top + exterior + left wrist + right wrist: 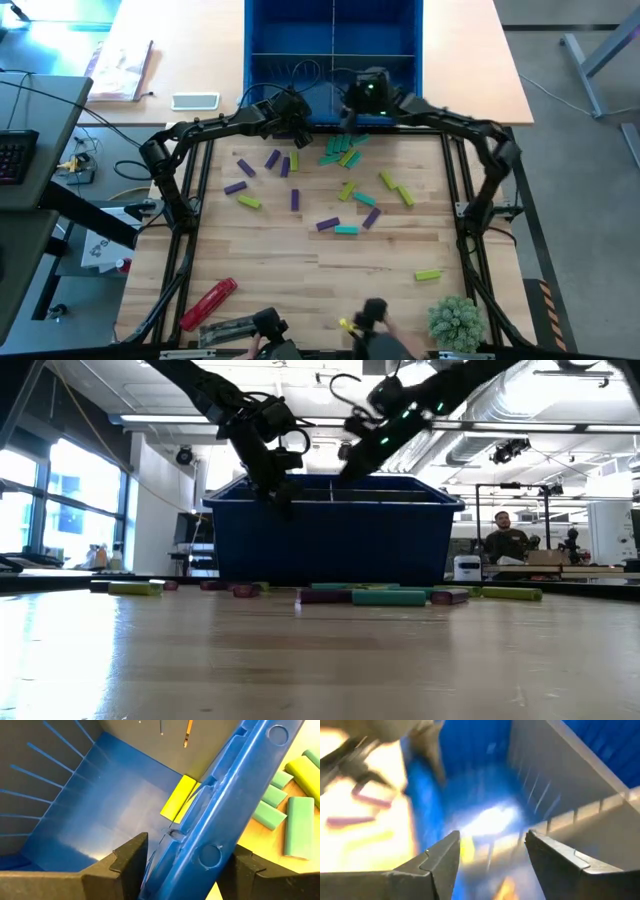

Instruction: Sort blocks

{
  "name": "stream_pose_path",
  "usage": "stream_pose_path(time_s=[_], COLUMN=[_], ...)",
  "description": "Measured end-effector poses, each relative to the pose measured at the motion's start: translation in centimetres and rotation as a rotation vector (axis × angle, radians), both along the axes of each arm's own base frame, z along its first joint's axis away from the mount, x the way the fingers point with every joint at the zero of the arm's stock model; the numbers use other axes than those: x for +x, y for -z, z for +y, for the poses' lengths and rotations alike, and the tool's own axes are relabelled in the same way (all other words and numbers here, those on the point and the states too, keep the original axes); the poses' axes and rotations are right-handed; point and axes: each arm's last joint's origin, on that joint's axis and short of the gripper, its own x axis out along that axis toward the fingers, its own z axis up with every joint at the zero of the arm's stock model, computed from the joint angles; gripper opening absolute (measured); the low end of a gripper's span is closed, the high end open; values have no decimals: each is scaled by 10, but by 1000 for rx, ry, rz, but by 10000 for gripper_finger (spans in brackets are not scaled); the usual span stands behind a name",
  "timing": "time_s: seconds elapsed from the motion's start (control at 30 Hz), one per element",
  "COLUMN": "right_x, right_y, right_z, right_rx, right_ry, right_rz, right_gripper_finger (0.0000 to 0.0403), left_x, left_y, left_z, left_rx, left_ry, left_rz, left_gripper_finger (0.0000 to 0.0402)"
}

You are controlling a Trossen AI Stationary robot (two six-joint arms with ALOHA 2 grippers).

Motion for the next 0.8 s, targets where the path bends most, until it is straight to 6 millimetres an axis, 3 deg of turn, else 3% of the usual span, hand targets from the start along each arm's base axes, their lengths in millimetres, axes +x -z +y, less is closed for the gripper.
stream_pose_path(time_s=[0.13, 0.23, 0.63, 0.8], right_x=[-32, -43, -38, -34], right_y=[-20, -21, 45, 64], right_z=[25, 34, 16, 13], right_rx=[118, 159, 17, 8], right_ry=[-17, -27, 103, 80], right_rz=[135, 220, 451, 514], right_gripper_finger=[236, 240, 238, 192], left_x=[0, 0, -1, -1], left_y=[0, 0, 0, 0], left_z=[0, 0, 0, 0], left_rx=[-1, -1, 9, 12], left_ry=[-3, -5, 7, 11], left_rz=[-1, -2, 22, 26], left_gripper_finger=[180, 180, 180, 180])
